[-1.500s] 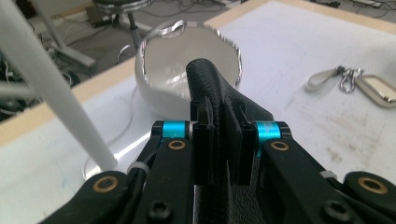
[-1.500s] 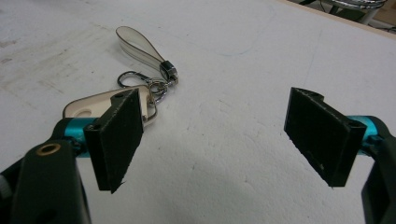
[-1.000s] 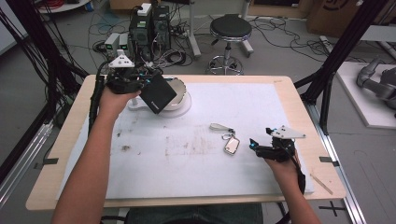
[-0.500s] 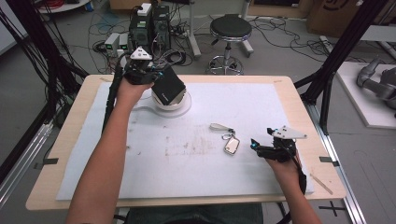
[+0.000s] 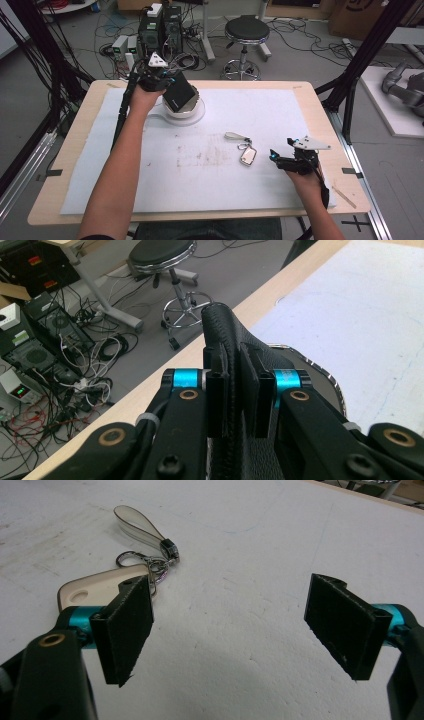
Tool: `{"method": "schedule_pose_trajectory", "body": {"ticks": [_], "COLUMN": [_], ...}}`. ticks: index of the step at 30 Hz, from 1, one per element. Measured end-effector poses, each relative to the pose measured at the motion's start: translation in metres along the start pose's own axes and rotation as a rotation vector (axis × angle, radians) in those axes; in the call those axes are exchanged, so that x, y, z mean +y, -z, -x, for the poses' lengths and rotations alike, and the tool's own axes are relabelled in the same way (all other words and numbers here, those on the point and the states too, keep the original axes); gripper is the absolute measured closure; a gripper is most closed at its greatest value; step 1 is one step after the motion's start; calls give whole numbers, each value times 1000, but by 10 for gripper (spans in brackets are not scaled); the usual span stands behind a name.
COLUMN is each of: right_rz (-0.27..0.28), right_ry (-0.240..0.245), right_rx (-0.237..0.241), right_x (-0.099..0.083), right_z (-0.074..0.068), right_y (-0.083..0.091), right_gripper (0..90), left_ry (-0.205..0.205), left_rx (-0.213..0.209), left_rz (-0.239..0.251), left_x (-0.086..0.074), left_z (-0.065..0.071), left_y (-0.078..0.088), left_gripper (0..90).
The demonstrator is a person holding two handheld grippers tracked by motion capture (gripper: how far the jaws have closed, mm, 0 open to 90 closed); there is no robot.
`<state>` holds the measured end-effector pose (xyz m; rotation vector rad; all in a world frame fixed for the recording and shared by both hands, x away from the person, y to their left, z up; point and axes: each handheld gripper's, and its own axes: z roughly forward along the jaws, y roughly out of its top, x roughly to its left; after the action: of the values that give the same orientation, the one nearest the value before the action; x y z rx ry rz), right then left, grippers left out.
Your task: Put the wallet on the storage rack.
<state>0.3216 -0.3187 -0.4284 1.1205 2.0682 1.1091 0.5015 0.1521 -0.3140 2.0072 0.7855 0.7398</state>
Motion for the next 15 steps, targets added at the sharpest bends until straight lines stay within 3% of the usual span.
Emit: {"method": "schedule_pose_trajectory", "body": {"ticks": [4, 6, 15], "right_rz": [6, 6, 4], "right_ry": [5, 6, 2], "right_rx": [0, 1, -1], "right_x": [0, 0, 0], "right_z": [-1, -1, -1], "right_y": [1, 1, 1], "right_gripper": [199, 199, 200], "left_ry": [23, 6, -2], "left_rx": [24, 35, 45], "left_rz": [37, 28, 16], "left_x": [-8, -8, -6], "left_z": [1, -1, -2], "left_y": [-2, -2, -5], "left_gripper": [815, 814, 813]}}
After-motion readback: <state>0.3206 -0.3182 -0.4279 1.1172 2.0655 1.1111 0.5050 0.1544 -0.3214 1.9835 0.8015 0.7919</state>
